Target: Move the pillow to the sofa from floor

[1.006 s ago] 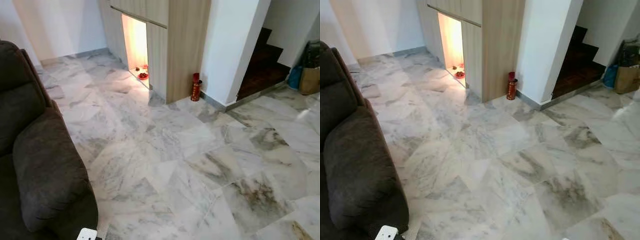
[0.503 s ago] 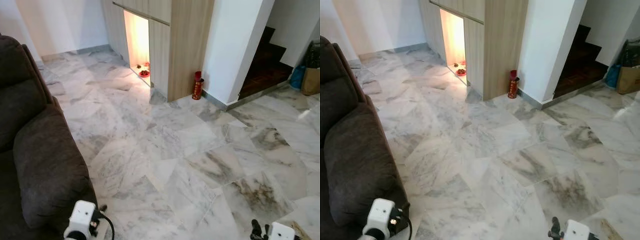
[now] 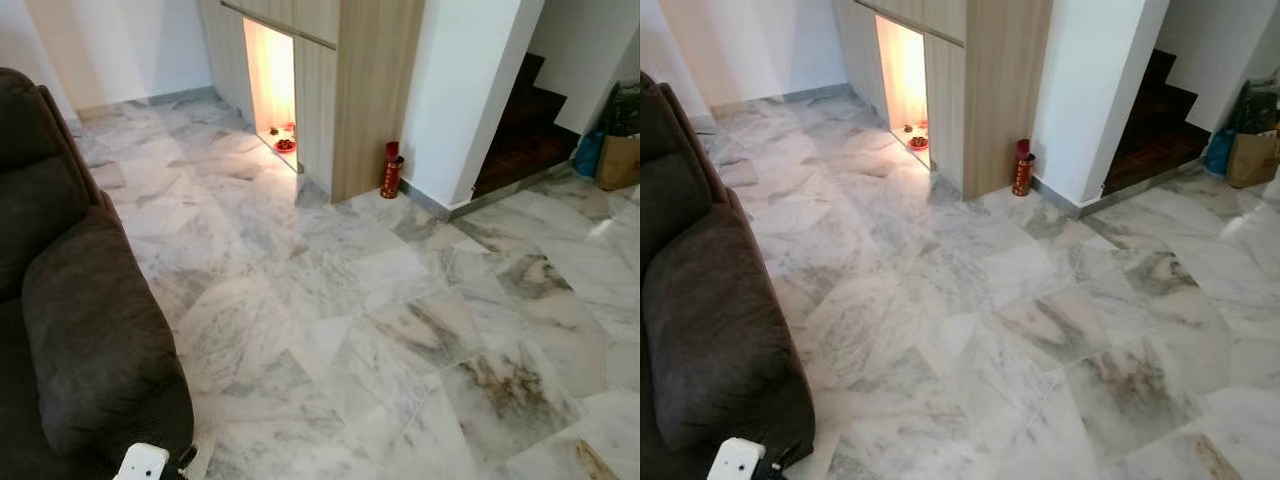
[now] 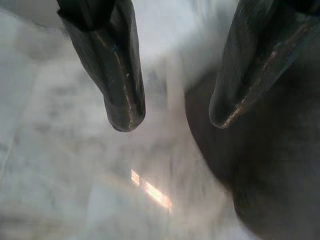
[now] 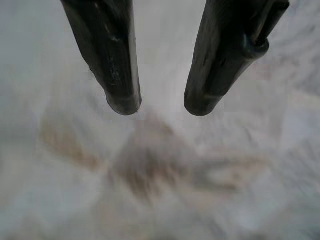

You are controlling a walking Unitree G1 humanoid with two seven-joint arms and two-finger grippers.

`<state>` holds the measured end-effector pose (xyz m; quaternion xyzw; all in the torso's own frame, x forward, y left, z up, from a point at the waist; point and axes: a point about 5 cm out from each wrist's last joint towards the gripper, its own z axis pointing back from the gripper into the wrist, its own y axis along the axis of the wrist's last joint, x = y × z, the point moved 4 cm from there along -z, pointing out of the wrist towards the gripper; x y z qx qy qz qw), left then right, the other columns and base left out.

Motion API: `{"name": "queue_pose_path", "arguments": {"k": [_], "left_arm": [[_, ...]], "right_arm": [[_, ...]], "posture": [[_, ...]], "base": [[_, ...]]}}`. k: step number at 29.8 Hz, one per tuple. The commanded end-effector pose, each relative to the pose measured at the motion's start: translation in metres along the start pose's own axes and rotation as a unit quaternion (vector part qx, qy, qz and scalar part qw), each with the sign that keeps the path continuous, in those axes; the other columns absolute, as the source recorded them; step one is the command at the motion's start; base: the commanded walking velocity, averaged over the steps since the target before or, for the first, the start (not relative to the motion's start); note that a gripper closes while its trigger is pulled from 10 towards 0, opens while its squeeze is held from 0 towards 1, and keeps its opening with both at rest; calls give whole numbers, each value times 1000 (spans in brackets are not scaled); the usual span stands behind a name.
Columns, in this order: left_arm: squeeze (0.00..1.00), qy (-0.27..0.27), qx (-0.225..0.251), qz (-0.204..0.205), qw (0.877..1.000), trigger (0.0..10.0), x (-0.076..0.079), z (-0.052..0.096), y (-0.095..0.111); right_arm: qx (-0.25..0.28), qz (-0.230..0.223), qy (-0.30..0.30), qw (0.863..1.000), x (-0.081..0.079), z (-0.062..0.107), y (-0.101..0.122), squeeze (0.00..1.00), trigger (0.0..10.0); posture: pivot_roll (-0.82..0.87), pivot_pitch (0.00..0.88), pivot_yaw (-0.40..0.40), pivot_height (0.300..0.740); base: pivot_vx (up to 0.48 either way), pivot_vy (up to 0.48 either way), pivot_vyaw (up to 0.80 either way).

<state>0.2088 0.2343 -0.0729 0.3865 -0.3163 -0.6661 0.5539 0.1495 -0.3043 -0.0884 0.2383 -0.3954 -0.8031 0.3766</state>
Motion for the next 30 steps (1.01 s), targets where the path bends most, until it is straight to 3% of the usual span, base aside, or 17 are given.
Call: {"name": "queue_pose_path", "arguments": {"k": [1,4,7,12,16,17,22,30], "left_arm": [[0,-15,-63,-5,998,10000,5,-1,-17],[0,-35,-126,-31,991,10000,11,-2,-31],[0,-21,-169,-31,985,10000,6,-2,-39],[0,-31,-154,-15,987,10000,4,-8,-29],[0,-27,-193,-22,981,10000,2,3,-47],[0,-27,-196,-22,980,10000,2,4,-48],[0,-30,-217,-10,976,10000,15,12,-62],[0,-37,-213,2,976,10000,30,8,-59]], "right_arm": [[-63,-43,-20,997,0,4,-25,0,10000],[-115,-42,-44,992,-1,9,-44,0,10000],[-151,2,-35,988,-7,14,-59,0,10000],[-175,-13,-7,984,-23,16,-69,0,10000],[-199,69,24,977,-30,21,-77,0,10000],[-198,70,27,977,-30,20,-77,0,10000],[-195,73,34,978,-31,17,-72,0,10000],[-189,84,45,977,-35,12,-66,0,10000]], "posture": [[-43,41,44,740],[-32,27,57,740],[-55,21,84,740],[-46,13,97,740],[-58,13,93,740],[-56,13,91,740],[-51,25,66,740],[-60,27,40,740]], "base": [[0,0,0],[0,0,0],[0,0,0],[0,0,0],[0,0,0],[0,0,0],[0,0,0],[0,0,0]]}}
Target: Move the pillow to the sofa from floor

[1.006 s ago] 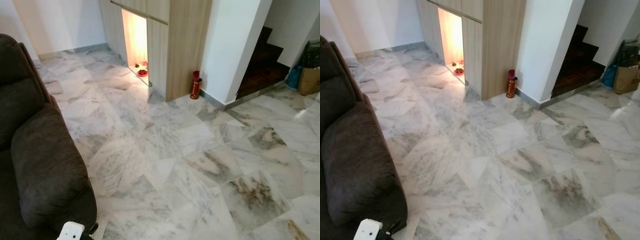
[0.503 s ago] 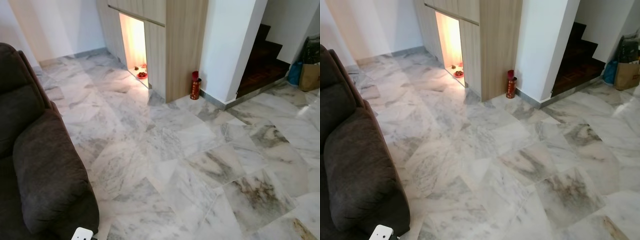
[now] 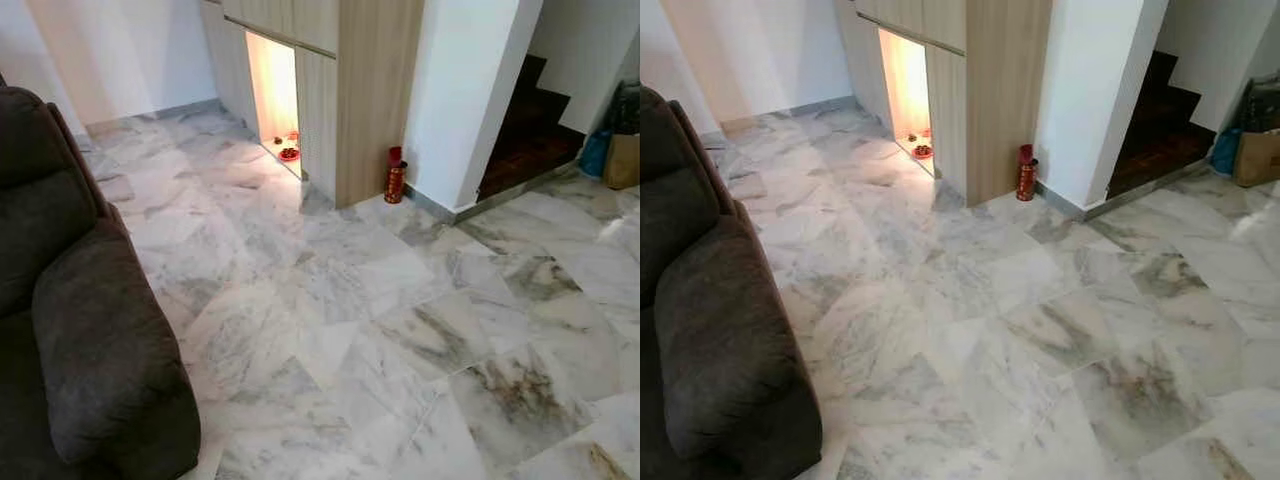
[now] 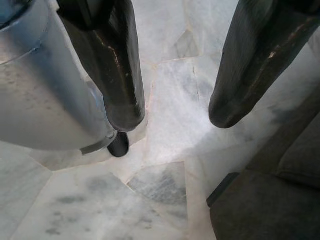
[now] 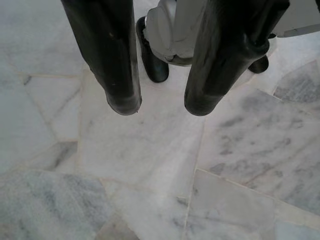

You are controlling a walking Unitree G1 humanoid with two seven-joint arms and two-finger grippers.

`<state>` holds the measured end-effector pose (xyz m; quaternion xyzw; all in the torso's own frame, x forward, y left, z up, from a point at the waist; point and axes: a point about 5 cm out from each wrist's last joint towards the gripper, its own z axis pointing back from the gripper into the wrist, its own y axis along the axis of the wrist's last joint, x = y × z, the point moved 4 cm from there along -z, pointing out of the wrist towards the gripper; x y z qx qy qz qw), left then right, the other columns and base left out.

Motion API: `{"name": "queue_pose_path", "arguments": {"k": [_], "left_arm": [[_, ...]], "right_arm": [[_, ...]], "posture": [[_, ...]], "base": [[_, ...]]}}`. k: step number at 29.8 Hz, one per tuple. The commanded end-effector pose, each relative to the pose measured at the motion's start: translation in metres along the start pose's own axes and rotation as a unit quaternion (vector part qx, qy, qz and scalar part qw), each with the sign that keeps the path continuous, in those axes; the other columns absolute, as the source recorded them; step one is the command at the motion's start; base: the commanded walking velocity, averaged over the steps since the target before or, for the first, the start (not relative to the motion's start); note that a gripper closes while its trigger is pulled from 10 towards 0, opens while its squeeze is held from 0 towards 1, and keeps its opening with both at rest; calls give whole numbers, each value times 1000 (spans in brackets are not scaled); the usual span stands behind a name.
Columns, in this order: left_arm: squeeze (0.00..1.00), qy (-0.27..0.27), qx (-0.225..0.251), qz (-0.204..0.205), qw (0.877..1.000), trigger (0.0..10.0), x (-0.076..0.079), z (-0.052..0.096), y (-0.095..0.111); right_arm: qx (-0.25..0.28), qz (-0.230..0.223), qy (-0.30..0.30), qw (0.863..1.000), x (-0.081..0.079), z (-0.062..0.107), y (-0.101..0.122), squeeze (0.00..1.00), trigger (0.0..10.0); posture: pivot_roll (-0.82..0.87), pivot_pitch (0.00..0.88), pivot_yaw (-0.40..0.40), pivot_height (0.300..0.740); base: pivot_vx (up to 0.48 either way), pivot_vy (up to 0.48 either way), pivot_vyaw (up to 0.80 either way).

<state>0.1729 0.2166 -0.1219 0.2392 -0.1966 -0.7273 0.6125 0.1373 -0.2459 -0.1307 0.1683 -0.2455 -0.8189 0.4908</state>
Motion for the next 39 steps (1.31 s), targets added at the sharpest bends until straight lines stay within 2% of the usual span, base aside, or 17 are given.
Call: {"name": "queue_pose_path", "arguments": {"k": [1,8,11,13,15,19,22,25,30,35,39], "left_arm": [[0,0,-10,-2,1000,10000,2,0,-3],[0,4,-13,-2,1000,10000,-1,1,-5],[0,12,-18,1,1000,10000,-7,2,-7],[0,15,-20,0,1000,10000,-10,2,-8],[0,16,-20,1,1000,10000,-11,3,-8],[0,18,-19,1,1000,10000,-14,3,-8],[0,16,-26,-6,1000,10000,-13,4,-12],[0,10,-30,-11,999,10000,-11,5,-15],[0,11,-31,-3,999,10000,-10,4,-15],[0,13,-32,1,999,10000,-10,4,-15],[0,15,-39,-1,999,10000,-12,4,-16]], "right_arm": [[-9,5,5,1000,0,0,-2,0,10000],[-5,-3,4,1000,-5,-1,-1,0,10000],[4,-7,2,1000,-6,-1,1,0,10000],[-4,41,20,999,-10,-1,1,0,10000],[-7,50,17,999,-9,-1,0,0,10000],[-12,38,9,999,-5,0,-3,0,10000],[-22,79,25,996,-6,0,-6,0,10000],[-23,62,13,998,0,1,-7,0,10000],[-27,70,12,997,3,1,-9,0,10000],[-29,72,17,997,0,1,-10,0,10000],[-30,90,31,995,-9,1,-11,0,10000]], "posture": [[-58,27,39,740],[-55,36,44,740],[-64,42,48,740],[-53,44,48,740],[-53,44,48,740],[-47,53,49,740],[-49,55,53,740],[-60,53,53,740],[-54,51,46,740],[-53,51,47,740],[-54,49,51,740]], "base": [[0,0,0],[0,0,0],[0,0,0],[0,0,800],[0,0,800],[0,0,800],[0,0,800],[0,0,800],[0,0,800],[0,0,800],[0,0,800]]}}
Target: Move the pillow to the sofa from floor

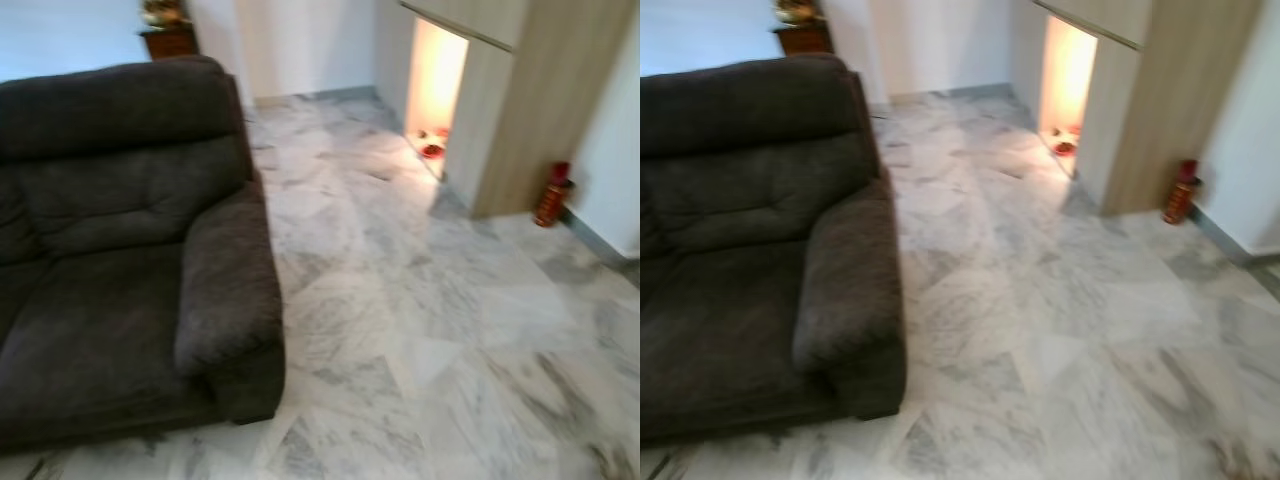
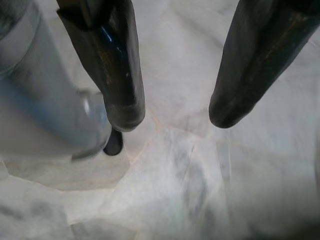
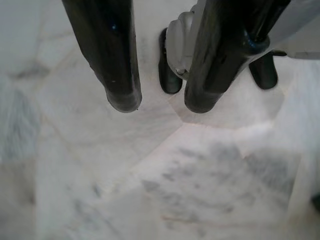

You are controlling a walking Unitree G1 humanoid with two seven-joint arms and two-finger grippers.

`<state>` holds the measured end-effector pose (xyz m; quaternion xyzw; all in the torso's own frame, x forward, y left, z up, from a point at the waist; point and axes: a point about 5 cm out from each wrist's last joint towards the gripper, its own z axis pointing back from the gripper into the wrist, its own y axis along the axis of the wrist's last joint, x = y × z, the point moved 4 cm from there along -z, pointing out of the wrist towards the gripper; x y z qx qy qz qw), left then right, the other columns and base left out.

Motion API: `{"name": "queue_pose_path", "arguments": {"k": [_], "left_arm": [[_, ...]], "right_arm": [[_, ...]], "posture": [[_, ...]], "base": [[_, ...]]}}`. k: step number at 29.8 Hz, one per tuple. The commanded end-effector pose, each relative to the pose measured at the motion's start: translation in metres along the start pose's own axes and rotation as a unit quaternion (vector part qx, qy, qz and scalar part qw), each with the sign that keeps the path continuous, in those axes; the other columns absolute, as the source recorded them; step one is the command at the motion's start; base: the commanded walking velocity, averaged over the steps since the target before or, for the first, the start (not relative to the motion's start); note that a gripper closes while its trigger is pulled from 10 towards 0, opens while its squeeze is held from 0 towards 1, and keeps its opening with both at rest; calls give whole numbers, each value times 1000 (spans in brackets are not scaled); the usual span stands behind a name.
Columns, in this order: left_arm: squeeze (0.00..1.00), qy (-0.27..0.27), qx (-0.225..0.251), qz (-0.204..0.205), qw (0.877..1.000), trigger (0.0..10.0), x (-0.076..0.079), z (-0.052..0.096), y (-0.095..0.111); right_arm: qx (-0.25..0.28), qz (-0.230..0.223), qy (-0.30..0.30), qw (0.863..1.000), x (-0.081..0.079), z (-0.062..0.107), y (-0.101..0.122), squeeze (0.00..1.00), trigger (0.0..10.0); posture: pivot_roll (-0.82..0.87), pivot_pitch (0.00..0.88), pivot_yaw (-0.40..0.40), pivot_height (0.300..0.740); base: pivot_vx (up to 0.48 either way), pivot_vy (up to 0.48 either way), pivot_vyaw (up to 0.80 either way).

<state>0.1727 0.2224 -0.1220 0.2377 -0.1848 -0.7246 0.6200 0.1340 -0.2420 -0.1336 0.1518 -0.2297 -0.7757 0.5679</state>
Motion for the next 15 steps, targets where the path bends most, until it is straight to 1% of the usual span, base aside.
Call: {"name": "queue_pose_path", "arguments": {"k": [1,2,3,4,7,11,15], "left_arm": [[0,8,-29,-6,1000,10000,-7,4,-16],[0,8,-29,-6,1000,10000,-7,4,-16],[0,12,-30,-3,999,10000,-8,4,-16],[0,13,-30,-2,999,10000,-10,5,-17],[0,12,-34,-17,999,10000,-11,5,-18],[0,16,-35,-13,999,10000,-14,6,-19],[0,17,-35,-12,999,10000,-16,6,-19]], "right_arm": [[-6,0,11,1000,-8,0,-4,0,10000],[-6,0,11,1000,-8,0,-4,0,10000],[-6,-12,8,1000,-9,0,-5,0,10000],[-7,-22,7,1000,-9,0,-5,0,10000],[-19,-2,10,1000,-11,0,-8,0,10000],[-18,-13,9,1000,-12,0,-9,0,10000],[-20,-11,10,1000,-13,0,-9,0,10000]], "posture": [[-49,49,51,740],[-49,49,51,740],[-47,50,52,740],[-46,51,53,740],[-51,47,55,740],[-46,46,57,740],[-45,47,58,740]], "base": [[0,0,800],[0,0,800],[0,0,738],[0,0,0],[0,0,0],[0,0,0],[0,0,0]]}}
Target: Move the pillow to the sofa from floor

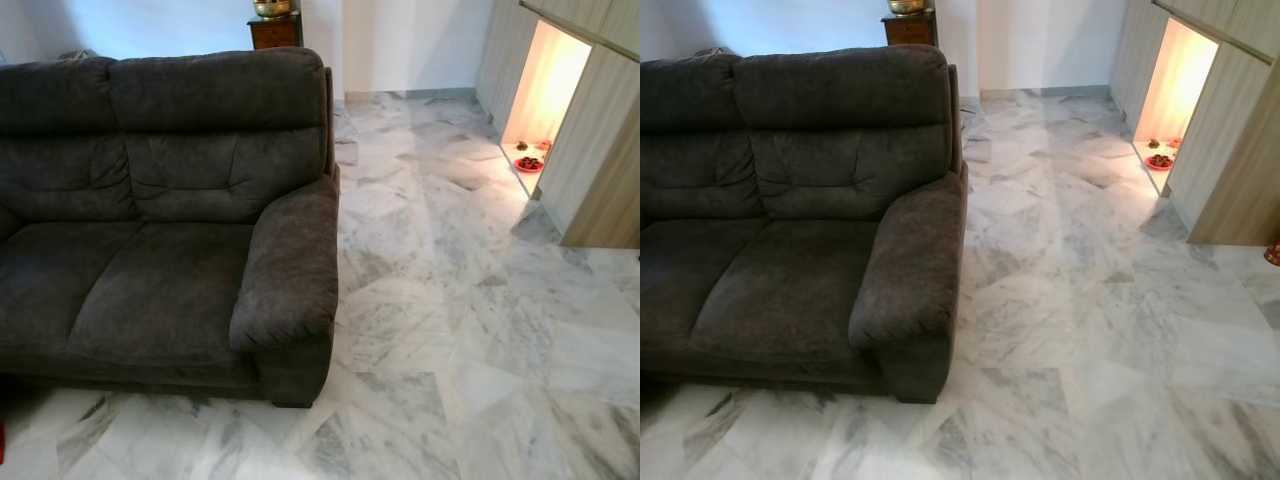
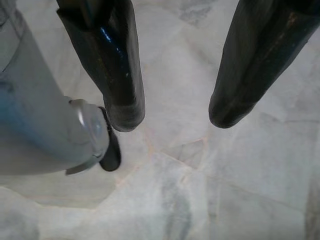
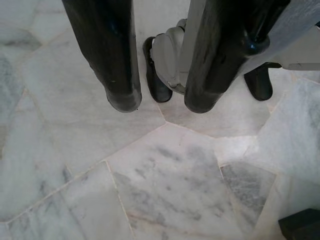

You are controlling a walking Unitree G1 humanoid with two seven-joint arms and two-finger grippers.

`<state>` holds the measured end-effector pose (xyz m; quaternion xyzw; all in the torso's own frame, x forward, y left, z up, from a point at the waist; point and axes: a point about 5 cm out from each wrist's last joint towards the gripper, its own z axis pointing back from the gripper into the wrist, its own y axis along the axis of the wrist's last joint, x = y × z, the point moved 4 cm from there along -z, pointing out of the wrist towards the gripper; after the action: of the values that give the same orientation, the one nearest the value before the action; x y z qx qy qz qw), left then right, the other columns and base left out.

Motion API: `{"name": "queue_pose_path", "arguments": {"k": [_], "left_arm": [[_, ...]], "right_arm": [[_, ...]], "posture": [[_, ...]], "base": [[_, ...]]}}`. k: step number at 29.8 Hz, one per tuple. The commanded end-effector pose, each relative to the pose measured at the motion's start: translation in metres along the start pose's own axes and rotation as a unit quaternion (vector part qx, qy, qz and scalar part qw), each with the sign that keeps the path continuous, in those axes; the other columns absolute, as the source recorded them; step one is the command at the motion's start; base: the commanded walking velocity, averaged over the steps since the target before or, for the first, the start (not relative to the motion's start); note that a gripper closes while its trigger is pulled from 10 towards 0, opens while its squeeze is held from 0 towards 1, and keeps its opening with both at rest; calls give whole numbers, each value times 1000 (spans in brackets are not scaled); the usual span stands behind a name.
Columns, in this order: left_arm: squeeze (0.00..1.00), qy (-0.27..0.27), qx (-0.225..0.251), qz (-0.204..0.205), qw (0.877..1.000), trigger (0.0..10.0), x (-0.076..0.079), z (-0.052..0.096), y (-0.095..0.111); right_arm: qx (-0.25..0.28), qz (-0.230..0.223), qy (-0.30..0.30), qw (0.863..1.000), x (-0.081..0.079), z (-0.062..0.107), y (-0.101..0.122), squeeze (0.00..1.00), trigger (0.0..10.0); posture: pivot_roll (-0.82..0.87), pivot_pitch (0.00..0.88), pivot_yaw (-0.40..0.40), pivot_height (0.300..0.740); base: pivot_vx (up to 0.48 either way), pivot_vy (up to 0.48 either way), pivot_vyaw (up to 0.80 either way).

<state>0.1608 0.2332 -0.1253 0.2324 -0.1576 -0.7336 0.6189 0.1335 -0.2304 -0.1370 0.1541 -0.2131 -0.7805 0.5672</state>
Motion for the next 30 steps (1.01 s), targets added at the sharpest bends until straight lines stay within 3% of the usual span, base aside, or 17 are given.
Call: {"name": "queue_pose_path", "arguments": {"k": [1,18,30], "left_arm": [[0,6,-12,1,1000,10000,-7,2,-6],[0,4,-21,-9,1000,10000,-6,2,-9],[0,3,-5,-11,1000,10000,-14,2,1]], "right_arm": [[-8,-4,0,1000,-2,0,-5,0,10000],[-2,-32,-20,999,0,0,-4,0,10000],[-7,-49,-12,999,-8,1,-9,0,10000]], "posture": [[-46,46,57,740],[-35,50,63,740],[-28,51,89,740]], "base": [[0,0,0],[0,210,0],[0,276,0]]}}
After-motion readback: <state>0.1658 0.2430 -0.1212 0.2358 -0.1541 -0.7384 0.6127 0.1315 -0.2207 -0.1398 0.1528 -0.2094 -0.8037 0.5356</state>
